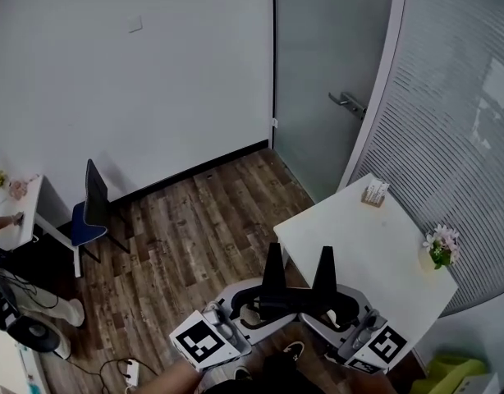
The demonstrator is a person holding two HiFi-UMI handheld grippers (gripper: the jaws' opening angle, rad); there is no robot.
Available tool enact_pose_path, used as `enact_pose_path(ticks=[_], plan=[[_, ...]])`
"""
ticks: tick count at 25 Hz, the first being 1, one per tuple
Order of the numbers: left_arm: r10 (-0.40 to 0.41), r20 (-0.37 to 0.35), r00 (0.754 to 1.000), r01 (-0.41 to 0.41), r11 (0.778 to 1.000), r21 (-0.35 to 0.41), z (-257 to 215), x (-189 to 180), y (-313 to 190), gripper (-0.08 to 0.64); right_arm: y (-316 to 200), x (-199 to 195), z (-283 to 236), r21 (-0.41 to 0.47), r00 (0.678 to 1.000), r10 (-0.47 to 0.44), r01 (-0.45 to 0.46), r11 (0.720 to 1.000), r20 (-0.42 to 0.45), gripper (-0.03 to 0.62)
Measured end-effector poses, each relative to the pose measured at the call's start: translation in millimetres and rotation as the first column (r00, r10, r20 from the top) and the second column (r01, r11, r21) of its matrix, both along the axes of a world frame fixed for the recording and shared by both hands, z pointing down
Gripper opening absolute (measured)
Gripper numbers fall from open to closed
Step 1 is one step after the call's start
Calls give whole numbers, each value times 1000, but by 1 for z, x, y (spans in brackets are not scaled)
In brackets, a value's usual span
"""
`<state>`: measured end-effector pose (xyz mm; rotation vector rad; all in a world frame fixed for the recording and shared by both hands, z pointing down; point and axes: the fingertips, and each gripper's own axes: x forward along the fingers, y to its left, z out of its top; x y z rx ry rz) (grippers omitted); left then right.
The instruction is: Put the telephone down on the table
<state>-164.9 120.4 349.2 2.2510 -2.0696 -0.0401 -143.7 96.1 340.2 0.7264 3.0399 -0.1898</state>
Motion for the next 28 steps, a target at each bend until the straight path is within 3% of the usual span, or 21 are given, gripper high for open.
enact_pose_path(ticks=[11, 17, 23, 28], plan=[[109, -5, 994, -109, 993, -33, 1, 4, -120, 253, -118, 7, 2, -30, 993, 114, -115, 993, -9, 227], [226, -20, 974, -227, 972, -63, 13, 23, -188, 253, -184, 29, 11, -52, 974, 225, -226, 973, -14, 227], [389, -43, 920, -391, 916, -94, 32, 41, -247, 253, -238, 50, 33, -90, 922, 384, -388, 917, -58, 227], [522, -89, 848, -529, 842, -109, 59, 37, -288, 253, -275, 45, 54, -103, 849, 517, -526, 844, -107, 226]])
